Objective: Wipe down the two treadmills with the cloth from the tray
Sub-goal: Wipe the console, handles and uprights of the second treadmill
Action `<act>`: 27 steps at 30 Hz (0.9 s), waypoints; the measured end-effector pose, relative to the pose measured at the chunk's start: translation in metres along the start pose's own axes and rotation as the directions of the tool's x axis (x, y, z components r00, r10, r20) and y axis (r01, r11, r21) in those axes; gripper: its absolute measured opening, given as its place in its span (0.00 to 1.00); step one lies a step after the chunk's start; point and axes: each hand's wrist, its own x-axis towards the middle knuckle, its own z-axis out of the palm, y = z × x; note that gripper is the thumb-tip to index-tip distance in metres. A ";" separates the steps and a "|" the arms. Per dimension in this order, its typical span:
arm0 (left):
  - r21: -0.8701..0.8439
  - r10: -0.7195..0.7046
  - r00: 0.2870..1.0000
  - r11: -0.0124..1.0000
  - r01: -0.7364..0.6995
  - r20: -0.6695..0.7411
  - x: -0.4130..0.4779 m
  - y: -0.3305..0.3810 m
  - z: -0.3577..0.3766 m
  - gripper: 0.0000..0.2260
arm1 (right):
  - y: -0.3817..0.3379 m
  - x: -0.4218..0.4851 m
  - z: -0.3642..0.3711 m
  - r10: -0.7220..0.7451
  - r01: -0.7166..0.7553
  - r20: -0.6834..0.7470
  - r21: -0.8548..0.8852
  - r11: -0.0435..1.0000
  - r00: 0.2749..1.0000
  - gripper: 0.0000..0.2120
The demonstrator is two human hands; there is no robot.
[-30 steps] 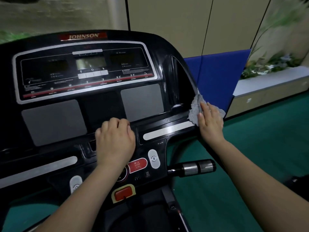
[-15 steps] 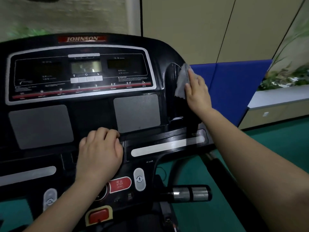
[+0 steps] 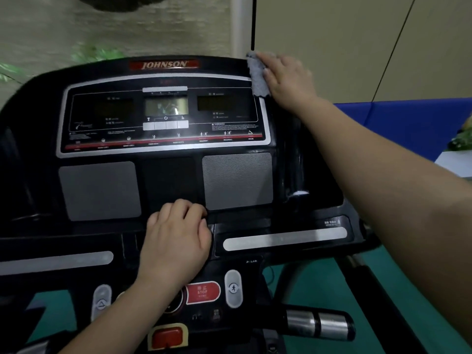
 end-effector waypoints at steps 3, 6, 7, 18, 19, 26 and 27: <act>-0.007 0.002 1.000 1.000 -0.002 -0.014 -0.002 0.000 0.000 0.15 | -0.005 -0.012 0.001 0.023 -0.021 0.020 -0.053 0.998 1.000 0.23; -0.017 -0.001 1.000 1.000 0.001 -0.020 -0.001 0.000 0.000 0.15 | -0.012 -0.039 0.005 0.061 -0.060 0.015 -0.036 0.998 0.998 0.24; -0.016 -0.002 1.000 1.000 0.002 -0.021 -0.001 0.000 0.000 0.15 | -0.016 -0.051 0.007 0.070 -0.070 0.016 -0.018 0.997 0.997 0.24; -0.028 -0.007 0.999 1.000 0.006 -0.034 -0.003 0.000 0.000 0.15 | -0.052 -0.176 0.024 0.066 -0.051 -0.034 0.341 0.939 0.997 0.26; -0.034 -0.007 0.999 0.999 0.005 -0.035 -0.003 -0.001 0.000 0.15 | -0.051 -0.187 0.022 0.073 -0.058 -0.026 0.367 0.929 0.997 0.27; -0.042 -0.014 1.000 0.999 0.013 -0.028 -0.003 -0.002 0.001 0.15 | -0.022 -0.182 -0.023 0.227 -0.155 -0.105 0.461 0.874 0.968 0.18; -0.039 -0.014 1.000 0.999 0.012 -0.027 -0.003 -0.002 0.001 0.15 | -0.019 -0.171 -0.033 0.244 -0.143 -0.168 0.459 0.877 0.955 0.16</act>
